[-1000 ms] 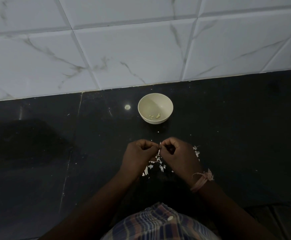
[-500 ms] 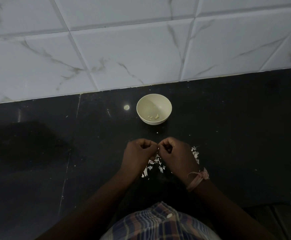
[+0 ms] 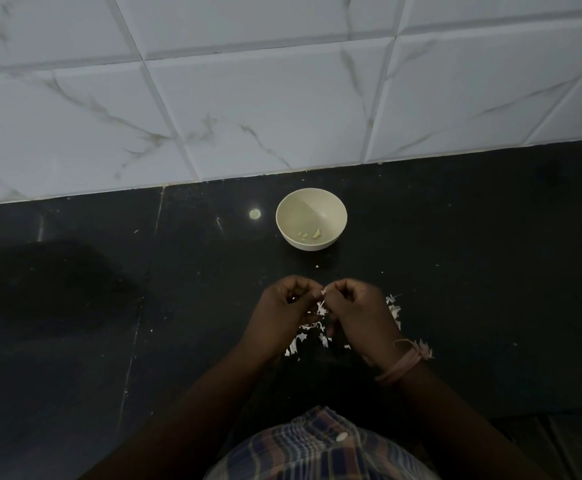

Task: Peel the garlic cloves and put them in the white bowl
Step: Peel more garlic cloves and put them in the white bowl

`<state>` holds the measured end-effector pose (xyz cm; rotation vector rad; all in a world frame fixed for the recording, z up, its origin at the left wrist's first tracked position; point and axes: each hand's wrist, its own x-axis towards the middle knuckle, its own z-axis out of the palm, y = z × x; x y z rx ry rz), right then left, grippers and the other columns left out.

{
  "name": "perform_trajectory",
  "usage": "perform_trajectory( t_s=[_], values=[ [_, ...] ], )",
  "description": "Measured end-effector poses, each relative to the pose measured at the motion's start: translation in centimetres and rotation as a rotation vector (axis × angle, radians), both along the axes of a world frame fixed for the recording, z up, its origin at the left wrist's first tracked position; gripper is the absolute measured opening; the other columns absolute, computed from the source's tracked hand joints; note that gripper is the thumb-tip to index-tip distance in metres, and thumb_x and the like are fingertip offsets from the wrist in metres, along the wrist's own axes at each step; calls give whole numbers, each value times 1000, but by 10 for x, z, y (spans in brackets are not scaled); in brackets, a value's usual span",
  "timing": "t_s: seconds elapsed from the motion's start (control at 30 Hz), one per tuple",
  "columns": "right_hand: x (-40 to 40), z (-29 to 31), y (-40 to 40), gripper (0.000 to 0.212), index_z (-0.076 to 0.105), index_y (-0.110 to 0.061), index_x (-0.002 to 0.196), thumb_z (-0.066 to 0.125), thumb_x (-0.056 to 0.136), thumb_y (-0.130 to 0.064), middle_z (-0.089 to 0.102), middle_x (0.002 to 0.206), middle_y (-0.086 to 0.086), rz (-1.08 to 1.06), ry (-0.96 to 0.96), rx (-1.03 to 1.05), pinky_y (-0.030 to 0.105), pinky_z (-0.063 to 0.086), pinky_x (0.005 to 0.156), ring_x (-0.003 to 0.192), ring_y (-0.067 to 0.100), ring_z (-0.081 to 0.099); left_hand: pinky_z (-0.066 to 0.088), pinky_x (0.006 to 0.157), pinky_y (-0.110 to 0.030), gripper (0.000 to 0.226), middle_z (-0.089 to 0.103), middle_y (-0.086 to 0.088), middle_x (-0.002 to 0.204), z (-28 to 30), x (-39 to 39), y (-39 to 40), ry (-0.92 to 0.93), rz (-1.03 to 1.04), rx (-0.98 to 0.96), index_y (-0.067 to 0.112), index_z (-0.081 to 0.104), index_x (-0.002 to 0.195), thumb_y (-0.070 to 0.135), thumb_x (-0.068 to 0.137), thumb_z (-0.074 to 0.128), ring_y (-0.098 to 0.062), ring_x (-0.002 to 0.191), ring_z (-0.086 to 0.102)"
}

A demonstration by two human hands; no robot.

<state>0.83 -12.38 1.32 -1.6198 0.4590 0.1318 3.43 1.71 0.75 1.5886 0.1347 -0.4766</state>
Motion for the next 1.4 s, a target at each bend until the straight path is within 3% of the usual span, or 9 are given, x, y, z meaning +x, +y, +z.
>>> perform_trajectory(
  t_s=[0.27, 0.4, 0.6, 0.8, 0.93, 1.07, 1.2, 1.3, 1.4],
  values=[
    [0, -2, 8, 25, 69, -4, 79, 53, 99, -5, 53, 57, 8, -131, 51, 361, 28, 40, 45, 44, 15, 49, 57, 73, -42, 4, 73, -24, 84, -2, -7, -11, -21, 94, -131, 4, 69, 96, 6, 96, 66, -29, 69, 68],
    [-1, -6, 5, 17, 71, -3, 88, 58, 96, -10, 68, 66, 13, -127, 30, 164, 30, 47, 46, 51, 20, 59, 61, 79, -38, 9, 78, -15, 90, -1, -11, -14, 35, 116, -133, 5, 74, 100, 7, 96, 67, -28, 83, 76],
    [-4, -10, 5, 14, 70, -9, 86, 62, 95, -16, 72, 72, 12, -110, -17, -110, 30, 50, 45, 52, 18, 63, 62, 85, -36, 16, 75, -26, 101, 1, -14, -16, 209, 148, -341, -5, 73, 106, -1, 95, 63, -34, 96, 75],
    [-3, -12, 4, 14, 67, -9, 85, 62, 96, -15, 65, 61, 5, -109, -41, -39, 28, 43, 44, 45, 18, 57, 62, 88, -35, 17, 74, -27, 104, 0, -12, -14, 266, 197, -418, -8, 71, 108, -2, 95, 62, -31, 95, 75],
    [-1, -12, 1, 14, 65, -10, 85, 57, 96, -13, 58, 59, 4, -188, -39, 84, 32, 43, 48, 45, 18, 51, 61, 77, -26, 15, 76, -18, 101, 2, -6, -13, 340, 252, -519, -3, 72, 105, -2, 95, 61, -22, 90, 75],
    [0, -14, -4, 25, 61, -17, 73, 44, 89, -25, 55, 61, -3, -125, -67, -102, 33, 40, 57, 56, 17, 50, 61, 72, -23, 16, 76, -12, 95, 2, -4, -12, 387, 279, -535, 1, 73, 107, 4, 98, 60, -15, 82, 74],
    [-2, -10, -3, 34, 58, -14, 75, 57, 101, -36, 59, 67, -6, -43, -109, -362, 24, 41, 60, 60, 3, 52, 61, 73, -23, 15, 76, -14, 98, 5, -2, -14, 384, 304, -521, 0, 72, 107, 5, 96, 62, -15, 81, 74],
    [-1, -11, -2, 4, 65, -22, 95, 66, 94, -18, 66, 86, -9, 0, -180, -343, 14, 46, 70, 80, -1, 61, 61, 68, -23, 15, 75, -17, 96, 7, -1, -15, 365, 344, -516, -4, 71, 107, 1, 94, 64, -18, 78, 75],
    [-1, -14, 2, 15, 69, -25, 103, 70, 91, -16, 70, 96, -11, -1, -206, -310, 18, 52, 77, 87, 0, 65, 62, 71, -25, 14, 76, -20, 98, 5, 0, -13, 347, 367, -490, -4, 71, 105, 0, 94, 64, -22, 82, 76]
  ],
)
